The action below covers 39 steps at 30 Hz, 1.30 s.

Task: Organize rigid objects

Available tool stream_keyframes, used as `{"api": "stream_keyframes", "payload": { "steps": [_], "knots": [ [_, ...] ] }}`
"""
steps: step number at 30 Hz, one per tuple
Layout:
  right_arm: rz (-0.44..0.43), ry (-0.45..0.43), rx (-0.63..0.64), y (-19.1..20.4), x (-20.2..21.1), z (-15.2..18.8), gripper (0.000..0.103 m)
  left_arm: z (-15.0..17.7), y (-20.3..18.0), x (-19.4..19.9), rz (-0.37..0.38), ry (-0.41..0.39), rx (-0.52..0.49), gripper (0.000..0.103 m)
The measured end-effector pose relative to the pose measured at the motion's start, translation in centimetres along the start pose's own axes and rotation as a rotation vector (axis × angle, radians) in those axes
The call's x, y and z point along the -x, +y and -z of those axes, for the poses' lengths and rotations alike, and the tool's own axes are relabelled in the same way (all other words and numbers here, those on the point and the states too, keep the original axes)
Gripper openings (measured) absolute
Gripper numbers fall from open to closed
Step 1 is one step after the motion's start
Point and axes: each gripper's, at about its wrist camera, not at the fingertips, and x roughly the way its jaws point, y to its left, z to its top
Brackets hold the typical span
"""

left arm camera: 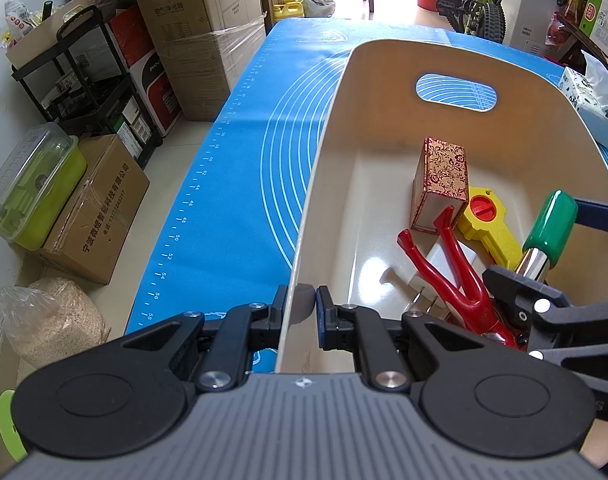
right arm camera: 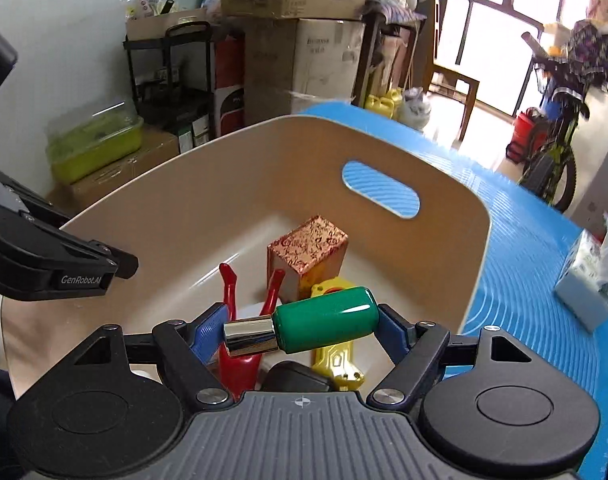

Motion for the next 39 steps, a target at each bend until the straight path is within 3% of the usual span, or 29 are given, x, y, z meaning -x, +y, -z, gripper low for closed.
{"api": "stream_keyframes", "payload": {
  "steps": [10,12,14,16,26,39],
  "knots": [
    [-0.018,-0.006,-0.064,-0.6,1.6,0.1,0.084,0.2,-0.1,0.4,-0.014,-0.011,-0.003,0.017],
    [-0.013,-0.028,-0.067,-0.7,2.5,0.1,0.084,0.2,0.0,0.7,-0.007,-0.016,0.000,0.031],
    [-0.006,-0.043,-0.077,-0.9,3.2,0.0,0.086,0.2,0.0,1.4,0.004,-0.046,0.009,0.069],
    [0.003,-0.059,-0.101,-1.3,4.1,-0.1,0.090,0.1,-0.1,2.6,0.017,-0.092,0.014,0.077],
    [0.123,-0.130,-0.211,-3.5,9.3,1.1,0.094,0.6,-1.7,6.8,0.053,-0.160,0.040,0.078],
    [0.173,-0.172,-0.242,-3.3,16.7,4.9,0.095,4.5,-4.0,13.3,0.007,-0.223,0.011,0.078]
  ]
}}
